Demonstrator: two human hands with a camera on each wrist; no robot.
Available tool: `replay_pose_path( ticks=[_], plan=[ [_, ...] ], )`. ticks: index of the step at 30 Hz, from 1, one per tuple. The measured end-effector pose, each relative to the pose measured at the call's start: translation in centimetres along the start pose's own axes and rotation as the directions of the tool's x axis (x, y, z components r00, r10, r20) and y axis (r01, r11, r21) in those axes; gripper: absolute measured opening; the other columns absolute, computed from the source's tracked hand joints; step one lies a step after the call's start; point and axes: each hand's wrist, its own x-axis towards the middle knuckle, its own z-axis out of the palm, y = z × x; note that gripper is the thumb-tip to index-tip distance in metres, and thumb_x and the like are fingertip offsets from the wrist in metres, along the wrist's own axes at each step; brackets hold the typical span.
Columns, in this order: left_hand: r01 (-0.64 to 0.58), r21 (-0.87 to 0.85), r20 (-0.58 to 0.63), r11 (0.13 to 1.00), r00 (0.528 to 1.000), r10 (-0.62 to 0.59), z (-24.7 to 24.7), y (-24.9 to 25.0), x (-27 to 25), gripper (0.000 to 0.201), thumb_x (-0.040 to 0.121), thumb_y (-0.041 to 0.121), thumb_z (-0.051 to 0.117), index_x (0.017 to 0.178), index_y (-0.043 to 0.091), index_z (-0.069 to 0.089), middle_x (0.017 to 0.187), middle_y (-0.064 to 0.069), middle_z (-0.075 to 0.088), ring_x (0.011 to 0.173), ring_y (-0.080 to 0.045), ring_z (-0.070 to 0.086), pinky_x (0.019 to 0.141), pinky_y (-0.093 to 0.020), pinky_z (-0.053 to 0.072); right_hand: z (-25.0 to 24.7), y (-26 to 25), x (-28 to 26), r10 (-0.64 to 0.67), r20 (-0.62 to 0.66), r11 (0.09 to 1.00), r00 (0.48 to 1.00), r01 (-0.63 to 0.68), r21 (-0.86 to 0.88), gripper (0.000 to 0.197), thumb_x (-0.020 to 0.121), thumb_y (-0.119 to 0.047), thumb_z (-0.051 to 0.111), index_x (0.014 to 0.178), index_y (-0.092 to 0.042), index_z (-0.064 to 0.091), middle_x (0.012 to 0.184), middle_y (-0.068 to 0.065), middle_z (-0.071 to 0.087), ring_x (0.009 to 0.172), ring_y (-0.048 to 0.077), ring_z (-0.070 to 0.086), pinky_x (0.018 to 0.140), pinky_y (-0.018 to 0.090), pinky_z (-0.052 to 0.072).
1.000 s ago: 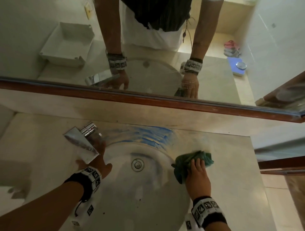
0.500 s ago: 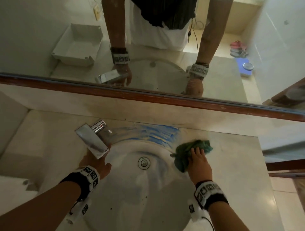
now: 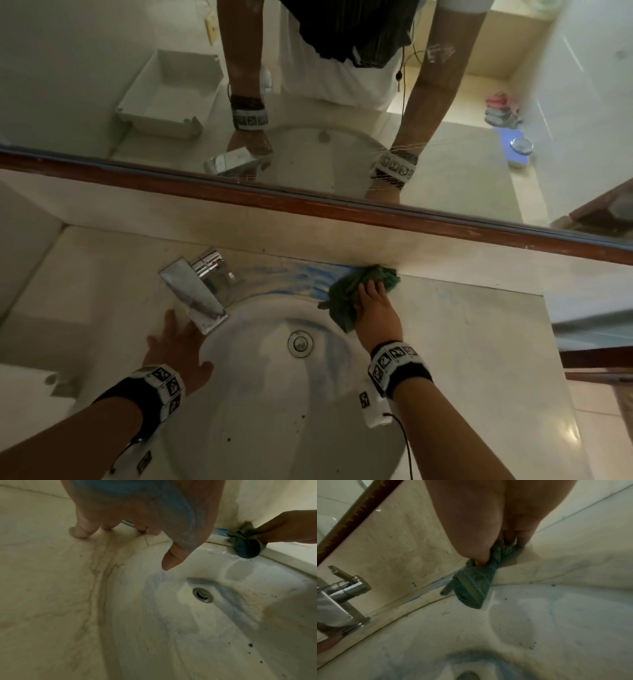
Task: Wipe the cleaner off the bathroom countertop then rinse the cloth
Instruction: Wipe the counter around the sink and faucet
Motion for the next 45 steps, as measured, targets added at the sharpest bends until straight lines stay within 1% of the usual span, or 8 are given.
replay_pose_path(
  ticks=[4,8,12,16,24,30,38,45],
  plan=[
    [-0.018,-0.002,0.007,1.000,1.000,0.018,0.1,-0.1,-0.1,0.087,0.087,0.055,0.046,0.154,0.036,-0.005,0.163,0.001,-0.001,0.144,-0.039,-0.022,0.114,-0.061,0.016,2.1,3.8,-4.5,-0.065,-0.028,0.994,0.998,0.062,-0.095,0.053,0.097,-0.030,0.032,0.135,-0.002,0.055,0.146,0.017,0.045,0.140,0.038,0.035,0.113,0.035,0.025],
    [-0.006,0.004,0.018,1.000,1.000,0.006,-0.1,0.2,0.0,0.085,0.087,0.054,0.046,0.155,0.033,-0.002,0.163,0.001,-0.006,0.144,-0.041,-0.021,0.114,-0.062,0.015,4.9,7.5,-7.3,0.068,0.000,0.996,0.998,-0.068,-0.056,0.055,0.093,-0.031,0.050,0.143,-0.009,0.046,0.153,0.010,0.038,0.145,0.031,0.028,0.110,0.025,0.020],
    [0.009,-0.009,0.009,1.000,1.000,-0.009,-0.2,0.4,-0.2,0.084,0.087,0.052,0.047,0.154,0.035,-0.001,0.163,-0.003,-0.006,0.144,-0.041,-0.022,0.115,-0.061,0.015,3.9,5.3,-3.4,0.015,0.074,0.986,0.997,-0.003,-0.164,0.082,0.088,-0.058,0.016,0.149,-0.007,0.035,0.157,0.013,0.028,0.148,0.033,0.013,0.118,0.030,0.007],
    [0.014,-0.023,0.016,1.000,1.000,-0.014,-0.2,0.3,-0.1,0.084,0.087,0.049,0.048,0.155,0.033,0.002,0.163,-0.002,-0.003,0.144,-0.040,-0.022,0.115,-0.061,0.015,1.3,0.6,1.1,-0.008,-0.002,1.000,1.000,0.008,-0.029,0.062,0.098,-0.035,0.044,0.150,-0.007,0.029,0.159,0.011,0.022,0.148,0.030,0.012,0.120,0.035,0.021],
    [0.008,-0.021,0.026,1.000,1.000,-0.008,-0.5,0.4,-0.2,0.086,0.087,0.051,0.049,0.155,0.034,-0.001,0.163,-0.004,-0.001,0.144,-0.040,-0.023,0.115,-0.061,0.016,0.6,2.5,-3.7,0.004,0.055,0.999,0.998,-0.001,-0.047,0.059,0.102,-0.029,0.037,0.154,-0.008,0.018,0.163,0.008,0.008,0.150,0.026,0.002,0.121,0.029,0.010],
    [-0.001,-0.025,0.002,1.000,1.000,0.001,-0.4,0.5,-0.3,0.087,0.085,0.050,0.051,0.155,0.034,0.002,0.162,-0.006,0.003,0.144,-0.041,-0.020,0.113,-0.062,0.018,3.4,4.3,-6.3,0.099,-0.019,0.995,0.995,-0.100,-0.023,0.059,0.092,-0.024,0.060,0.144,-0.001,0.042,0.153,0.017,0.035,0.145,0.034,0.027,0.114,0.035,0.028],
    [-0.012,-0.028,0.037,1.000,0.999,0.013,-1.0,0.4,-0.6,0.086,0.087,0.049,0.051,0.155,0.034,0.000,0.163,0.002,0.002,0.145,-0.040,-0.018,0.114,-0.062,0.018,0.9,-0.5,1.1,0.013,0.020,0.997,1.000,-0.011,-0.070,0.057,0.102,-0.027,0.037,0.153,-0.006,0.022,0.162,0.010,0.013,0.149,0.028,0.007,0.120,0.034,0.018],
    [-0.056,-0.029,0.078,0.998,0.995,0.058,-1.3,-0.1,-0.7,0.090,0.088,0.051,0.051,0.154,0.031,-0.006,0.163,0.006,-0.003,0.145,-0.042,-0.016,0.113,-0.064,0.019,2.6,4.2,-6.8,0.125,0.006,0.989,0.992,-0.124,-0.085,0.059,0.102,-0.028,0.040,0.155,-0.016,0.018,0.163,0.002,0.008,0.150,0.020,0.003,0.118,0.027,0.015]
  ],
)
